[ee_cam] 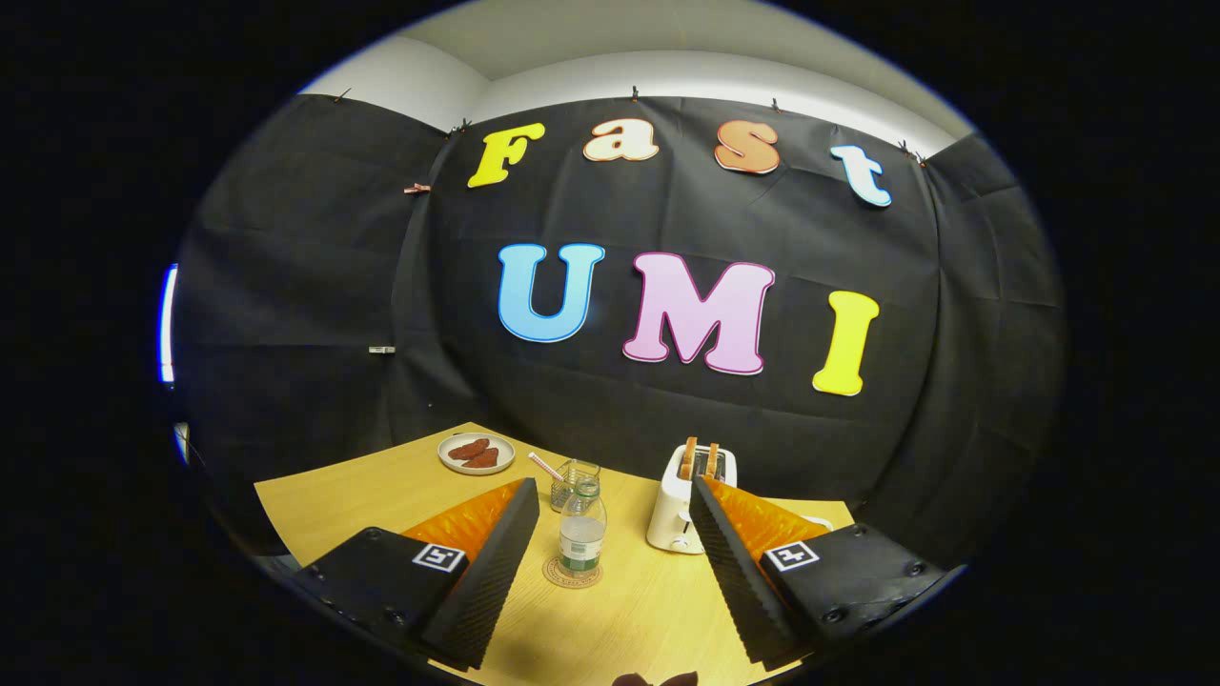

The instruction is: Take the bottle from table, then pour the juice into the cup, finally place the bottle on the coaster

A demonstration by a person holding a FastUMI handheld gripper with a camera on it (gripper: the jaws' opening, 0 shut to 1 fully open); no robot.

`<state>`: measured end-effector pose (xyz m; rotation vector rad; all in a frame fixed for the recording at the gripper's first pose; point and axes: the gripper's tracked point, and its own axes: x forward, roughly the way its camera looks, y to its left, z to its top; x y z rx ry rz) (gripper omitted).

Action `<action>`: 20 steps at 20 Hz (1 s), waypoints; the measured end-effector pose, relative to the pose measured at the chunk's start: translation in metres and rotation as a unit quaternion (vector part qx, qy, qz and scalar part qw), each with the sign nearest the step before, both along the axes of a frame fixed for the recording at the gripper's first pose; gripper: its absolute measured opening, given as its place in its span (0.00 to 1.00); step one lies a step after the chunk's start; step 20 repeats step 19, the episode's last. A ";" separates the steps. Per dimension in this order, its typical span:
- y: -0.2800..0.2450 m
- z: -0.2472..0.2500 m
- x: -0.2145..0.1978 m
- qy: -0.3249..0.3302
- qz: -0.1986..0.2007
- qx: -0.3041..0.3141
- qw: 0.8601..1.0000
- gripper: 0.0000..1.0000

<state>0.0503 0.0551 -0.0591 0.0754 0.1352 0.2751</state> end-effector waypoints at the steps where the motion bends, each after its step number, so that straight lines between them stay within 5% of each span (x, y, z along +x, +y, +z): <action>1: -0.004 0.003 -0.006 -0.001 -0.005 -0.001 1.000 0.98; 20: -0.023 0.019 -0.028 -0.011 -0.052 0.012 0.998 0.98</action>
